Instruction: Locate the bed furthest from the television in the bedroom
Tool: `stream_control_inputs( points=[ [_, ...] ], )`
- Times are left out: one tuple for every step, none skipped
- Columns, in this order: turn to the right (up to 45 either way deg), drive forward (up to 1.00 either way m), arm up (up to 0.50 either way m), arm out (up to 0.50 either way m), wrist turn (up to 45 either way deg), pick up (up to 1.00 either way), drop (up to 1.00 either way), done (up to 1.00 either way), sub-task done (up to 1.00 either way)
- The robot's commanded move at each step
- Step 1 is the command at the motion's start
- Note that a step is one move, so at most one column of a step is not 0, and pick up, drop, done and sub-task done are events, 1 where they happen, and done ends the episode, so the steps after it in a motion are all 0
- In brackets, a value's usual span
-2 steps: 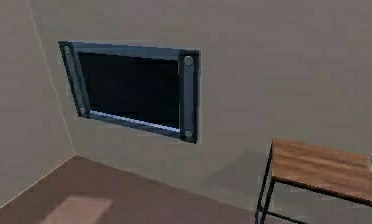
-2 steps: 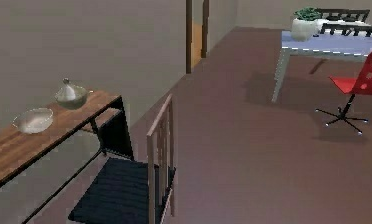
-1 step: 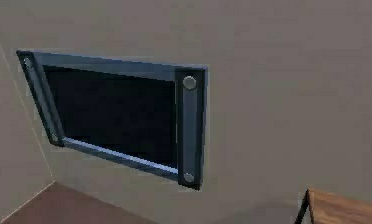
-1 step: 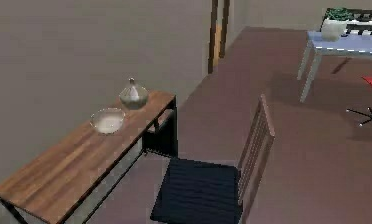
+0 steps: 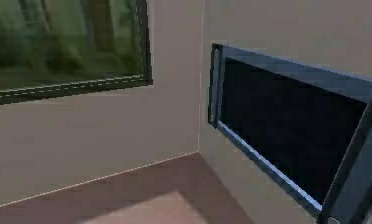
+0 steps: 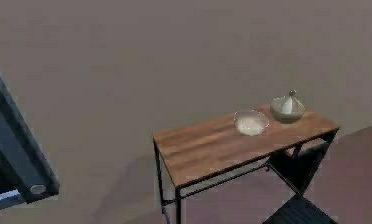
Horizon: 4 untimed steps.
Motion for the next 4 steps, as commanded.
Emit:
stream_control_inputs(
  points=[
    [-45.0,0.00,0.00,0.00,0.0,0.00,0.00,0.00,0.00],
    [-45.0,0.00,0.00,0.00,0.0,0.00,0.00,0.00,0.00],
    [-42.0,0.00,0.00,0.00,0.0,0.00,0.00,0.00,0.00],
    [0.0,0.75,0.00,0.00,0.0,0.00,0.00,0.00,0.00]
  ],
)
